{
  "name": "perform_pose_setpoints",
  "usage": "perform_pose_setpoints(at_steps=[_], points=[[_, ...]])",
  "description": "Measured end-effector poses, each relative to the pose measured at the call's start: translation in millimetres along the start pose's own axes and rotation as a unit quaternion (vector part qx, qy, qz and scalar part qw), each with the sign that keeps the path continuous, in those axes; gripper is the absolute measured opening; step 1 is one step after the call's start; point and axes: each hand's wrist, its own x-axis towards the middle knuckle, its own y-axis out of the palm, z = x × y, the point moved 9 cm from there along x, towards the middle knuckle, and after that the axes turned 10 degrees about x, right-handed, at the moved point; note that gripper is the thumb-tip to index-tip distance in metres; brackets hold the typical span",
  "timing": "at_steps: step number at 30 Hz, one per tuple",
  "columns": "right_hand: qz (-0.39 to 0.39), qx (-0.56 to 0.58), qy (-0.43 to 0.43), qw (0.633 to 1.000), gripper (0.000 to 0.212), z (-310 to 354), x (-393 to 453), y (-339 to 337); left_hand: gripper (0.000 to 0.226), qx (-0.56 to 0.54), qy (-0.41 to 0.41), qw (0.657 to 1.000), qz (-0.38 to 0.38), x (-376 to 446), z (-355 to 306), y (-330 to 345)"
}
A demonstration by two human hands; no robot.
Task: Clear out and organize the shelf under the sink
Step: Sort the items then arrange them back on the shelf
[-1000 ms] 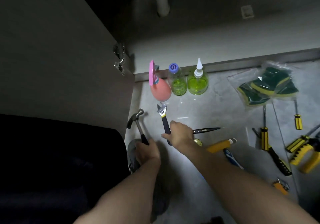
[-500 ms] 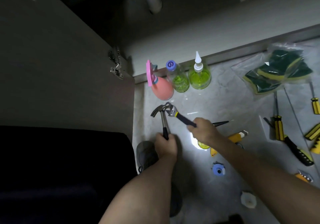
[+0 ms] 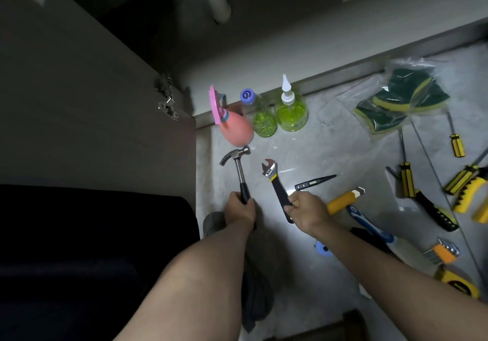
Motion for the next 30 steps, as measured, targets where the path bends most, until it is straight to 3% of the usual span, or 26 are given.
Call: perform_pose_setpoints(at_steps=[1,4,13,19,24,27,30], points=[[-0.002,0.000,-0.007,1.000,0.006,2.2,-0.8,2.4,0.017,0.001,0.003,1.000,-0.006,0.5,0.7,-1.8],[-0.011,-0.013,-0.011,1.000,0.019,6.9,-0.6,12.0,0.022,-0.017,-0.004,1.000,-0.022,-0.3,7.5,-7.5],[0.021,-0.076,-0.038,0.996,0.021,22.7,11.7,49.1,0.023,0.010,-0.031,0.999,0.003,-1.3,24.0,0.9],[0.014,-0.158,-0.059,0.985,0.022,43.2,21.3,53.1,0.027,0.015,-0.035,0.999,0.000,1.3,26.6,2.7],[0.017,-0.146,-0.058,0.987,0.018,43.0,23.7,39.7,0.027,0.029,-0.030,0.999,0.006,0.5,21.2,0.2],[-0.034,-0.141,-0.054,0.988,0.020,30.4,18.0,7.5,0.027,0.039,0.001,0.998,-0.058,-10.1,-0.4,-11.6],[-0.091,-0.139,-0.080,0.983,0.020,12.3,7.7,-32.6,0.027,0.004,0.092,0.983,-0.156,-31.5,-37.4,-18.9]])
